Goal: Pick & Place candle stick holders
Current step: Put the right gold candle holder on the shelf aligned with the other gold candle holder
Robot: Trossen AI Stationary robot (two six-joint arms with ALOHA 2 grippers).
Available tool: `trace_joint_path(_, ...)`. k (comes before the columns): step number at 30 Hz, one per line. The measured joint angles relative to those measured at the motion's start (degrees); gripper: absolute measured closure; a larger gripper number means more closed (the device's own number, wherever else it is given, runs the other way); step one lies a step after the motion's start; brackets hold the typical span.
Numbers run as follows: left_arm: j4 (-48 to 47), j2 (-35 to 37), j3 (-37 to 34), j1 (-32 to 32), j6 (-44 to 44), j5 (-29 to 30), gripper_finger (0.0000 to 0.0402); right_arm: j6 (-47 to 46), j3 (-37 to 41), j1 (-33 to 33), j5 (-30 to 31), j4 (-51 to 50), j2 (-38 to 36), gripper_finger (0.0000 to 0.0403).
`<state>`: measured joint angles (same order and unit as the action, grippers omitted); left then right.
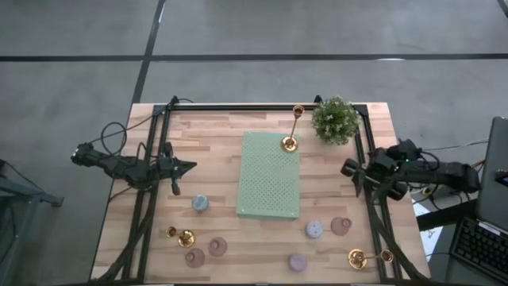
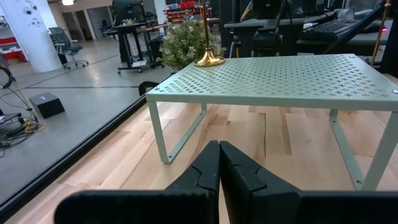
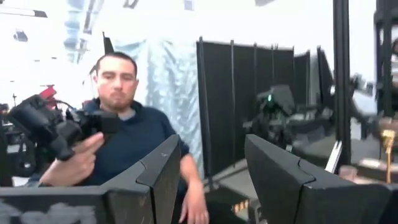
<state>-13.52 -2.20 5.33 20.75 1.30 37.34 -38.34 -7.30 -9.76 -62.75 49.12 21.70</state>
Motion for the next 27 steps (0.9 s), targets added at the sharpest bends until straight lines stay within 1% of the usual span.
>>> trace_joint_path(4, 0.0, 0.0, 0.0, 0.0, 0.0, 0.0, 0.0388, 6.8, -1.7, 2.3, 0.7, -1.0, 8.6, 0.0227)
trace_joint_path(9, 0.0, 0.0, 0.0, 0.0, 0.0, 0.0, 0.0388, 13.1, -5.1, 5.8, -3.7, -0.5, 16.6, 0.0232)
trace_joint_path(11, 0.0, 0.0, 0.0, 0.0, 0.0, 0.0, 0.0388, 15.0, -5.9, 7.4, -6.5, -0.7, 19.5, 0.0237)
trace_joint_path(13, 0.0, 0.0, 0.0, 0.0, 0.0, 0.0, 0.0387, 17.4, -6.3, 9.2, -8.6, -0.6, 21.6, 0.0244)
trace_joint_path(16, 0.0, 0.0, 0.0, 0.0, 0.0, 0.0, 0.0388, 22.3, -6.2, 11.5, -9.9, -0.6, 24.6, 0.0255)
trace_joint_path(18, 0.0, 0.0, 0.0, 0.0, 0.0, 0.0, 0.0388, 23.8, -6.1, 12.9, -10.8, -0.7, 26.2, 0.0263)
trace_joint_path(27, 0.0, 0.0, 0.0, 0.0, 0.0, 0.0, 0.0388, 28.0, -4.6, 19.3, -10.7, -0.6, 31.1, 0.0290)
